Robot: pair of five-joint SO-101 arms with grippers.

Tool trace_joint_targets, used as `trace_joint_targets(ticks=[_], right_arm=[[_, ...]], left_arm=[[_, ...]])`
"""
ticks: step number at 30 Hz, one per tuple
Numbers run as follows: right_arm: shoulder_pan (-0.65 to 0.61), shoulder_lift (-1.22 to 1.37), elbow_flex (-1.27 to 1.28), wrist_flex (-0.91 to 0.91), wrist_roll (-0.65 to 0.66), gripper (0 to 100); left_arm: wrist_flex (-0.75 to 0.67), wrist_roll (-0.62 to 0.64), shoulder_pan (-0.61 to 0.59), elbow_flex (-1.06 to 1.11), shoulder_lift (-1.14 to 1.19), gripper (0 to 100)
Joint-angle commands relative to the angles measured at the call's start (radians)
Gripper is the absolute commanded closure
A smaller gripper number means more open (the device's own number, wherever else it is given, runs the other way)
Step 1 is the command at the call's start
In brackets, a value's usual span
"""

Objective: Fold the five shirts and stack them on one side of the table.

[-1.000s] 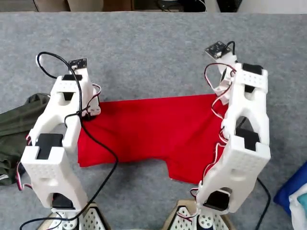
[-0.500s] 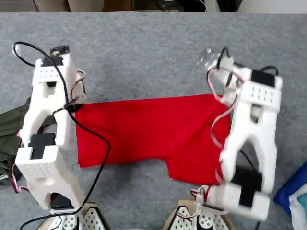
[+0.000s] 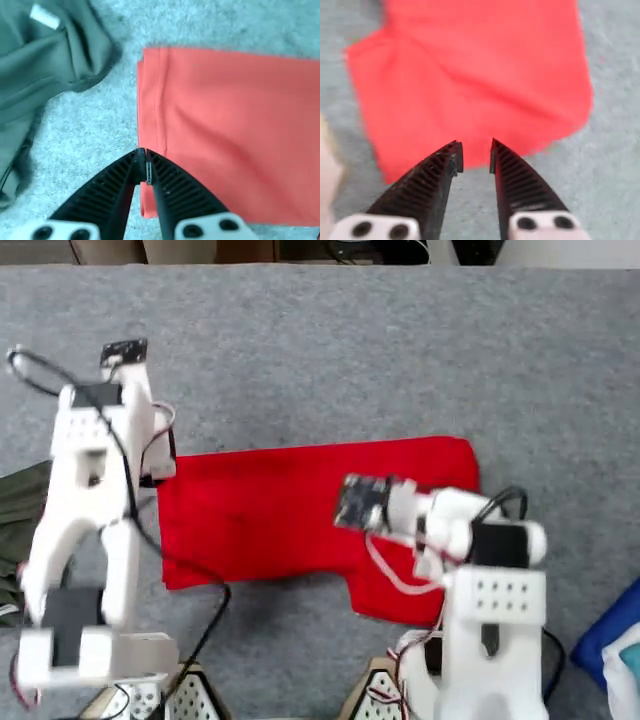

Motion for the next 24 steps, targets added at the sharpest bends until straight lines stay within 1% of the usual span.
trace_joint_targets(ticks=[1, 5, 10, 15, 20, 24], right_arm=[[-0.062, -0.053, 0.03, 0.097, 0.008, 87.7], [-0.084, -0.051, 0.079, 0.115, 0.009, 87.6], [-0.17, -0.041, 0.162, 0.155, 0.003, 87.5], [-0.18, 0.079, 0.136, 0.15, 0.009, 87.5], [-0.196, 0.26, 0.145, 0.074, 0.026, 87.5], [-0.202, 0.317, 0.162, -0.009, 0.026, 86.7]], left_arm=[[-0.069, -0.006, 0.0, 0.232, -0.298, 98], [-0.075, -0.011, -0.002, 0.402, -0.529, 98], [-0.077, -0.083, -0.002, 0.542, -0.702, 98], [-0.094, -0.083, -0.002, 0.597, -0.727, 98], [-0.16, -0.08, -0.002, 0.629, -0.727, 98], [-0.161, -0.08, -0.002, 0.629, -0.727, 98]])
